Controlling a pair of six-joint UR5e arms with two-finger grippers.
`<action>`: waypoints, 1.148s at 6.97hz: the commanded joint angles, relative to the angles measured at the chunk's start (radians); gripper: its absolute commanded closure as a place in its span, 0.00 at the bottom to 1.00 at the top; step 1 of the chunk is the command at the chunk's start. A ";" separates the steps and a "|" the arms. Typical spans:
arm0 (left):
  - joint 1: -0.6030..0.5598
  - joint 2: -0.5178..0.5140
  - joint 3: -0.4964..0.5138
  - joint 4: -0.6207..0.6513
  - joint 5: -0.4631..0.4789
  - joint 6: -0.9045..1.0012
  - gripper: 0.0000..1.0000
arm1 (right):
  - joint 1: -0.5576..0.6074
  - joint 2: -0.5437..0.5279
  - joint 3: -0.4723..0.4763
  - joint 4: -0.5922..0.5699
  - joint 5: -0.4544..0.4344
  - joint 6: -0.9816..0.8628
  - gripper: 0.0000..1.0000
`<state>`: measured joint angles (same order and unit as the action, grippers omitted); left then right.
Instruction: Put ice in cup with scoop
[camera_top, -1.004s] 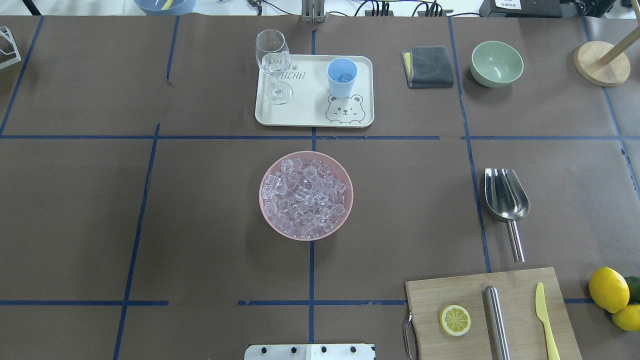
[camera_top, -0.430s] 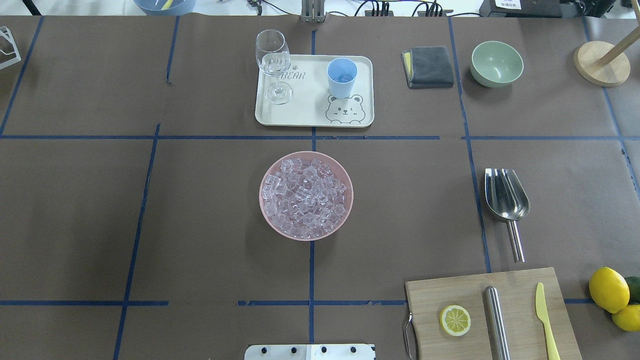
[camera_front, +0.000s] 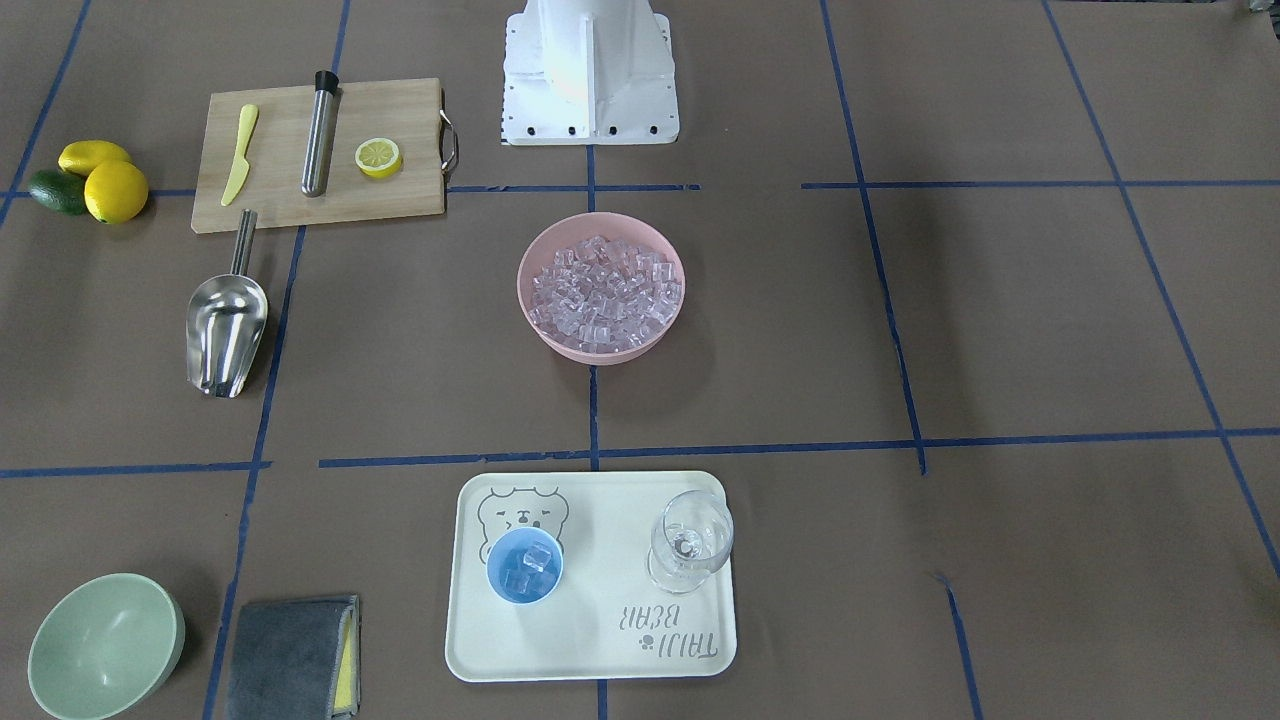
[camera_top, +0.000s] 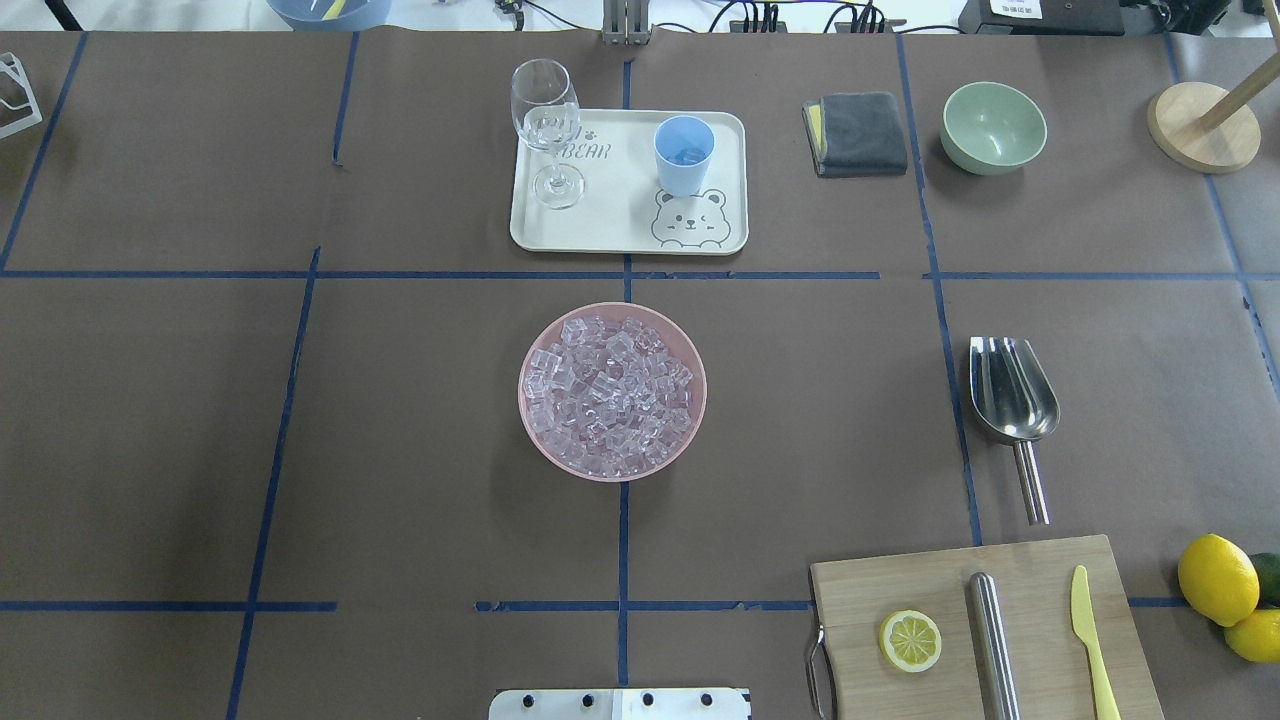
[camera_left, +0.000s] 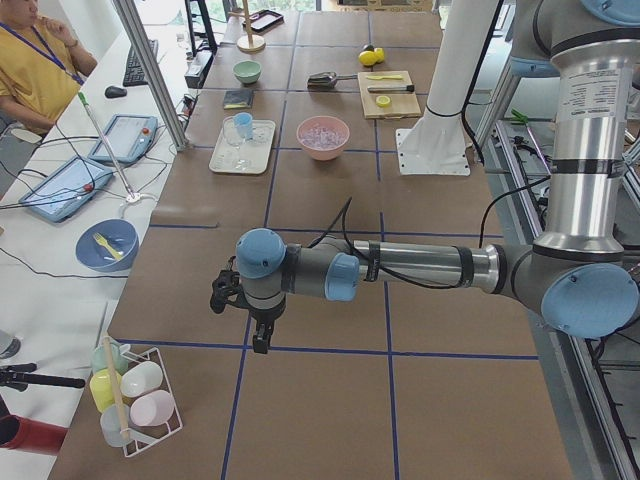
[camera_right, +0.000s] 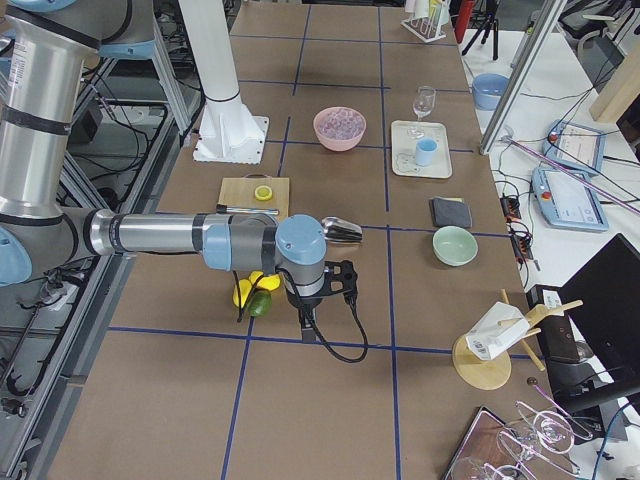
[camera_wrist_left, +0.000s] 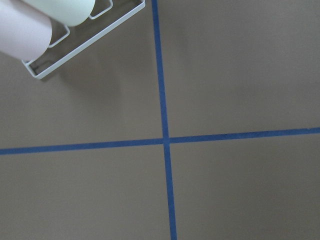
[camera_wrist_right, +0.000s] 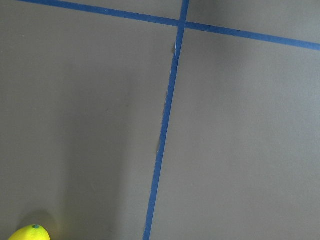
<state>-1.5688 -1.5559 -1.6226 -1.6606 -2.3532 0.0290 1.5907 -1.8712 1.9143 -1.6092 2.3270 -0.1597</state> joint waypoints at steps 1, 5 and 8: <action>-0.003 0.002 -0.016 -0.004 0.000 0.067 0.00 | 0.000 0.000 0.000 0.000 0.000 0.002 0.00; -0.013 0.060 -0.031 -0.001 0.002 0.115 0.00 | -0.001 0.000 0.005 0.006 -0.002 0.043 0.00; -0.013 0.063 -0.040 -0.001 0.000 0.115 0.00 | -0.001 0.000 0.002 0.009 -0.002 0.071 0.00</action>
<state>-1.5822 -1.4933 -1.6617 -1.6609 -2.3530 0.1441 1.5893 -1.8713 1.9163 -1.6013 2.3256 -0.1084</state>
